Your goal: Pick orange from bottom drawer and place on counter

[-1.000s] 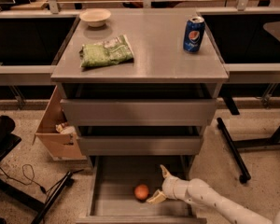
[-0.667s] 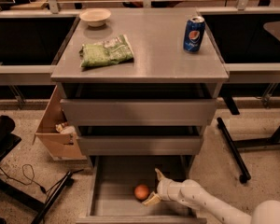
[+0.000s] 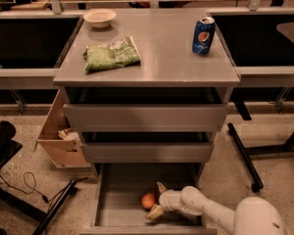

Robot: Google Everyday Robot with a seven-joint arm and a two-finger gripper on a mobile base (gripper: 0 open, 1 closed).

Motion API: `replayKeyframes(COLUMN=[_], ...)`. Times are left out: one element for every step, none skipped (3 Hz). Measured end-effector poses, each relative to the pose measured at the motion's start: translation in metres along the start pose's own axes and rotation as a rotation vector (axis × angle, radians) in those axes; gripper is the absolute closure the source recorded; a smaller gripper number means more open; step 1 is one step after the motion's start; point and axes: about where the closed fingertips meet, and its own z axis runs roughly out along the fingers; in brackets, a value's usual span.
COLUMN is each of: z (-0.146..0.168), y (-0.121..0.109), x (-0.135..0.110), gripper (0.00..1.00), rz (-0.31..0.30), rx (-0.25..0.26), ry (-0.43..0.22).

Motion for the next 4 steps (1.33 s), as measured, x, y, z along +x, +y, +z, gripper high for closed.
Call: replayKeyframes(z=[0.021,0.028,0.026,0.006], y=[0.01,0.015,0.016,0.024], x=[0.002,-0.012,-0.014,-0.031], gripper=[0.27,0.5,0.81,1.0], rz=[0.012,0.013,0.01,-0.016], rx=[-0.074,-0.112,-0.115,-0.106], ry=[0.024,-0.013,-0.01,0.022])
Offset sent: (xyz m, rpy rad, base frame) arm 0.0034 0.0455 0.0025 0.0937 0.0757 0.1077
